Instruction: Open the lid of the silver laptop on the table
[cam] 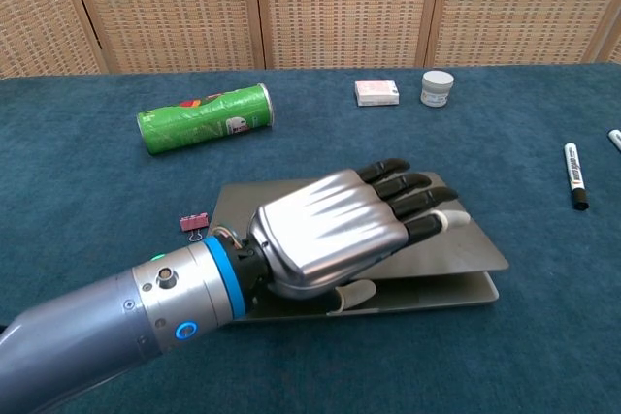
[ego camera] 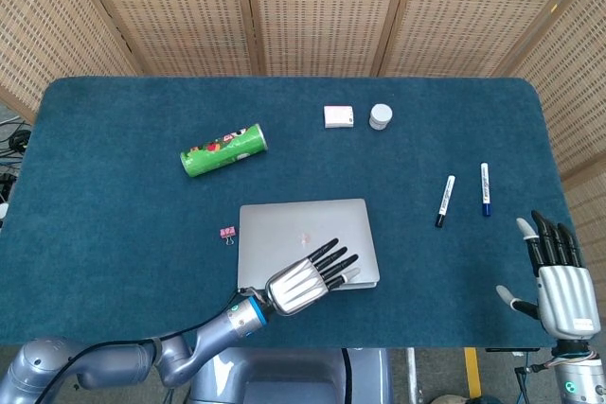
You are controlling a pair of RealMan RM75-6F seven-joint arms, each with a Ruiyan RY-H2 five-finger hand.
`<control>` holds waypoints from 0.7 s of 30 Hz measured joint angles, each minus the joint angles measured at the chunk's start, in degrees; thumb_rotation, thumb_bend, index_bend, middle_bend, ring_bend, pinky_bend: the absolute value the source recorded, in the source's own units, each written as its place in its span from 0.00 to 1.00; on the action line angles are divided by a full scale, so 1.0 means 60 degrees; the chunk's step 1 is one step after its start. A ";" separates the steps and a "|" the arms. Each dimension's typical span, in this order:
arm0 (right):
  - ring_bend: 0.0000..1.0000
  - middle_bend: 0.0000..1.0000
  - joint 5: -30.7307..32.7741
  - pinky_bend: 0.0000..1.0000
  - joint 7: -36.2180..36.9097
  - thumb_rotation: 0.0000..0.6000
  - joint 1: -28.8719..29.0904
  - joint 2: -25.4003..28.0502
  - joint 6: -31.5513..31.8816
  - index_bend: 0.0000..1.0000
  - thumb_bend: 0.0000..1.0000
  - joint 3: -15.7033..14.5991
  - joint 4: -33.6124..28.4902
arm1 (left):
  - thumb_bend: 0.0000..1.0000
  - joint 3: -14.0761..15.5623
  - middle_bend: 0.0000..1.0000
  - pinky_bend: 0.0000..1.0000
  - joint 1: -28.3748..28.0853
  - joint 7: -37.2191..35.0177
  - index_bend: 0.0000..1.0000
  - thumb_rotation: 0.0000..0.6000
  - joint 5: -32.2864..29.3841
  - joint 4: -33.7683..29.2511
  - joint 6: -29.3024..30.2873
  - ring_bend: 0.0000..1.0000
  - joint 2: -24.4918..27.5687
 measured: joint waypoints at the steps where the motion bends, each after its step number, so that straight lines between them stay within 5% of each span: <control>1: 0.00 0.00 -0.0013 0.00 -0.0017 1.00 0.0017 0.0000 -0.0044 0.00 0.00 -0.0017 0.0003 | 0.42 -0.0062 0.00 0.00 -0.0029 0.0026 0.00 1.00 -0.0032 -0.0041 0.0019 0.00 0.0041; 9: 0.00 0.02 -0.0334 0.00 -0.0077 1.00 0.0305 -0.0086 -0.0644 0.08 0.04 -0.0258 0.0250 | 0.42 -0.0539 0.00 0.00 -0.0274 0.0101 0.00 1.00 -0.0353 -0.0269 0.0151 0.00 0.0286; 14: 0.04 0.14 -0.0547 0.09 0.0033 1.00 0.0648 -0.0184 -0.1354 0.23 0.33 -0.0474 0.0562 | 0.42 -0.0739 0.00 0.00 -0.0384 0.0095 0.00 1.00 -0.0695 -0.0257 0.0146 0.00 0.0367; 21: 0.05 0.16 -0.0982 0.12 0.1013 1.00 0.1413 -0.0190 -0.2780 0.26 0.63 -0.0906 0.0794 | 0.42 -0.0755 0.00 0.00 -0.0497 -0.0068 0.00 1.00 -0.0956 -0.0076 0.0164 0.00 0.0319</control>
